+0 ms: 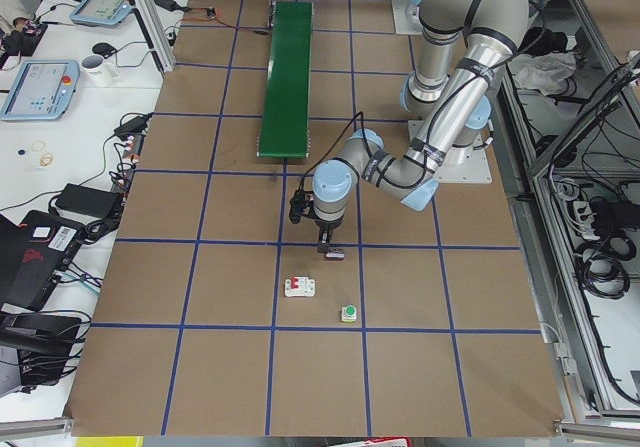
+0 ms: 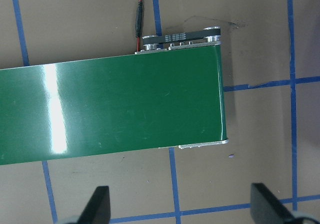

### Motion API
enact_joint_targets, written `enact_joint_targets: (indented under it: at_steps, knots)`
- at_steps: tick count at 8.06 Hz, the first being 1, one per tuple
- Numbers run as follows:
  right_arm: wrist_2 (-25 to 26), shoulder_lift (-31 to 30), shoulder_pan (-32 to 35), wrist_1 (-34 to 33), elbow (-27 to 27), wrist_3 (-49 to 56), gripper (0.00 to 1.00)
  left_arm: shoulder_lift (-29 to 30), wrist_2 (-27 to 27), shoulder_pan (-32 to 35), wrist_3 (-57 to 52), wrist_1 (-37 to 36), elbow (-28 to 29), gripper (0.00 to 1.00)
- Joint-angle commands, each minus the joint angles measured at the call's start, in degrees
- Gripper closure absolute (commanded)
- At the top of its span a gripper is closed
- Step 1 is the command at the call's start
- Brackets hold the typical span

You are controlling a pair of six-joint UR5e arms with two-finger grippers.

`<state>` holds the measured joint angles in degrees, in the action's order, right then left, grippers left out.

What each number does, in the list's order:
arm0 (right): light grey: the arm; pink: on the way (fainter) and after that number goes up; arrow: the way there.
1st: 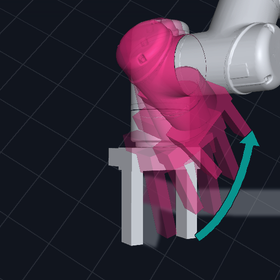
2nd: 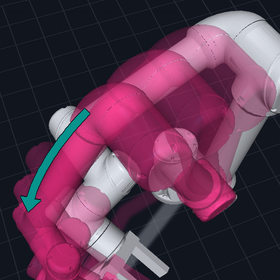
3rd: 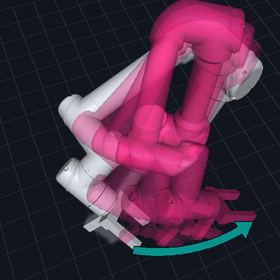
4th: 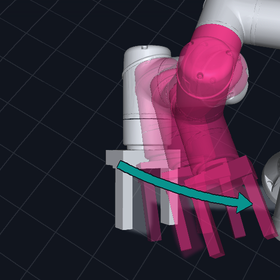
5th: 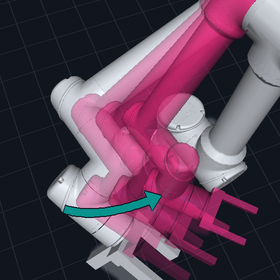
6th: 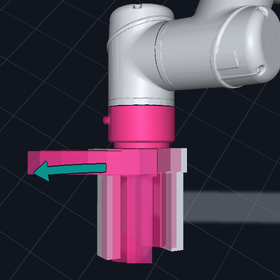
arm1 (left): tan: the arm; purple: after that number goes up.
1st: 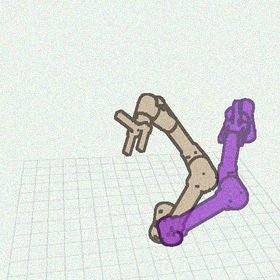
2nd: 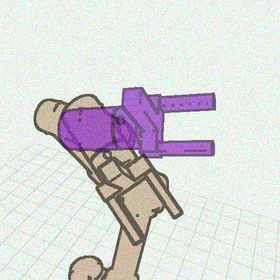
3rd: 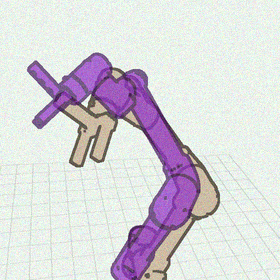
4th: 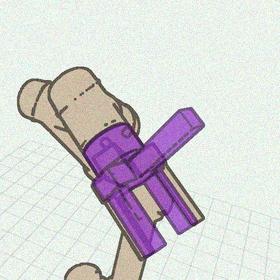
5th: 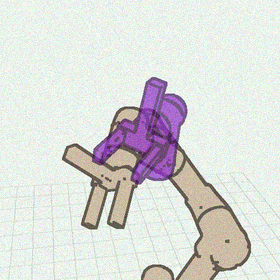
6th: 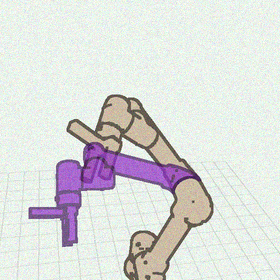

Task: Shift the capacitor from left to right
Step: 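Lower the left gripper over the brown capacitor and align with it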

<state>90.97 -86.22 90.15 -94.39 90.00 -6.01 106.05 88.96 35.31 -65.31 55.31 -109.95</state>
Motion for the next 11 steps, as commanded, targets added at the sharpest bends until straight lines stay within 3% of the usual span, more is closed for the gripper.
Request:
enact_joint_targets:
  at_steps: [1, 5, 8, 11]
  knots:
    - [0.17, 0.00, -0.06, 0.08, 0.00, 0.03, 0.00, 1.00, 1.92, -0.41, 0.53, -1.16, 0.09, 0.00]
    - [0.08, 0.00, 0.03, -0.01, 0.00, -0.15, 0.00, 3.29, 1.05, -6.12, 3.08, -4.59, -0.35, 0.04]
    - [0.08, 0.00, -0.06, -0.10, 0.00, -0.06, 0.00, 3.47, -3.67, -6.13, 6.07, -4.59, -0.61, 0.04]
    - [0.17, 0.00, -0.06, -0.10, 0.00, -0.15, 0.00, 5.04, -4.23, -6.13, 5.99, -4.77, -0.53, 0.07]
